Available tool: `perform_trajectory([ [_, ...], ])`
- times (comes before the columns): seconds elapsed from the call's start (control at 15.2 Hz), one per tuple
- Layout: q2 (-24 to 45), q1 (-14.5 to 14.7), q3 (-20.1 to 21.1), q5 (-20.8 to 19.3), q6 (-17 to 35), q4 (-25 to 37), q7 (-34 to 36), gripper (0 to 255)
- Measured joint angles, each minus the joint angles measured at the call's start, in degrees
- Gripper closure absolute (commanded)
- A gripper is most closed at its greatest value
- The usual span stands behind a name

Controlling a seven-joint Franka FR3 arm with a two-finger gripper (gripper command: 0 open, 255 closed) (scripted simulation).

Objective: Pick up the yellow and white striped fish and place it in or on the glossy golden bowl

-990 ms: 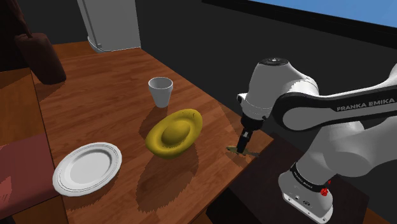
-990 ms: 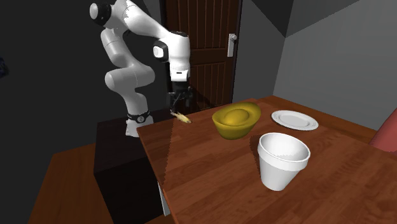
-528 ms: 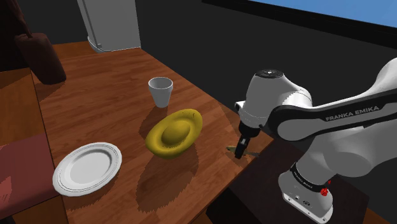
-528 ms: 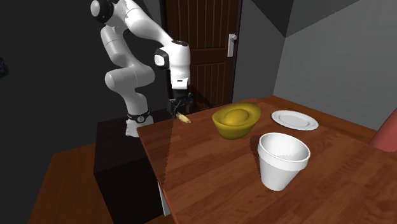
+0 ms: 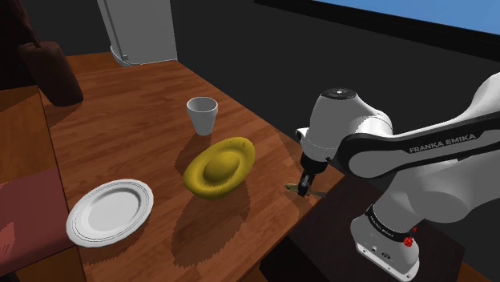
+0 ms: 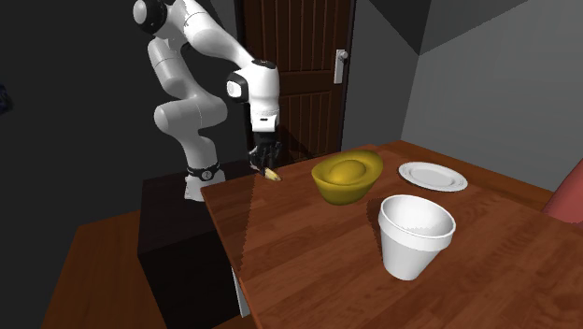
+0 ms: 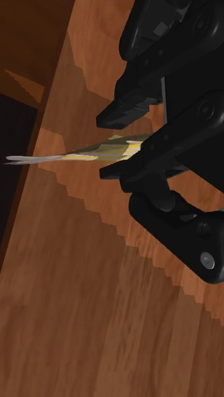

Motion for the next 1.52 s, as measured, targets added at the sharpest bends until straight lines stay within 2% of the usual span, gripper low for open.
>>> perform_trajectory([
  [0.59,-0.4,0.0,-0.1,-0.1,-0.6,0.2,0.1,255],
  [1.52,-7.6,-0.7,-3.2,-2.9,-14.4,6.9,0.3,255],
])
